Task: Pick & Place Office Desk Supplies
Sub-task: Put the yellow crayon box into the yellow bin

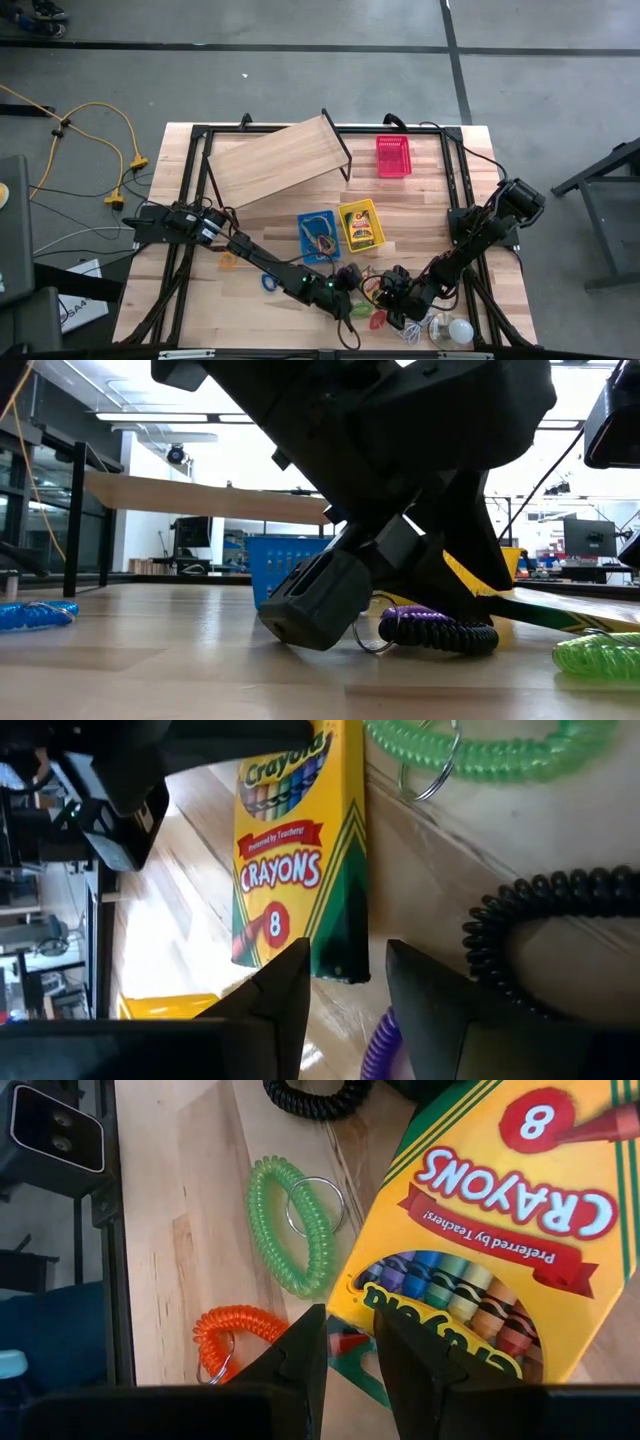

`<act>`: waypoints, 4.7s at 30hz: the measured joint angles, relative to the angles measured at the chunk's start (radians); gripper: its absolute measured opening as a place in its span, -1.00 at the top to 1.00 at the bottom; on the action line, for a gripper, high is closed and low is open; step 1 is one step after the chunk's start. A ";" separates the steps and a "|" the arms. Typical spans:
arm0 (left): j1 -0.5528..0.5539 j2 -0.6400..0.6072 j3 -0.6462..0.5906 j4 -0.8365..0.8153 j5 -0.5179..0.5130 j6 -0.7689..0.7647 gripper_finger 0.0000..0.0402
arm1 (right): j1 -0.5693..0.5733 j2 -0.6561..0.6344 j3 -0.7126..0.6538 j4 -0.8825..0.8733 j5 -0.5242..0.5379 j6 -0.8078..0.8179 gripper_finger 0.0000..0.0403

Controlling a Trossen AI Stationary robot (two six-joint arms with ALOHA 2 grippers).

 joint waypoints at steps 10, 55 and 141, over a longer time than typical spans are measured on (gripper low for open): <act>0.008 0.035 0.000 0.063 -0.027 0.086 0.37 | 0.001 0.000 -0.001 0.003 0.000 0.000 0.60; 0.050 0.076 0.008 0.009 0.055 0.132 0.37 | 0.000 0.001 -0.001 0.012 0.001 0.000 0.60; 0.035 0.078 0.008 0.150 0.043 0.223 0.77 | 0.000 0.002 -0.002 0.080 0.020 -0.061 0.71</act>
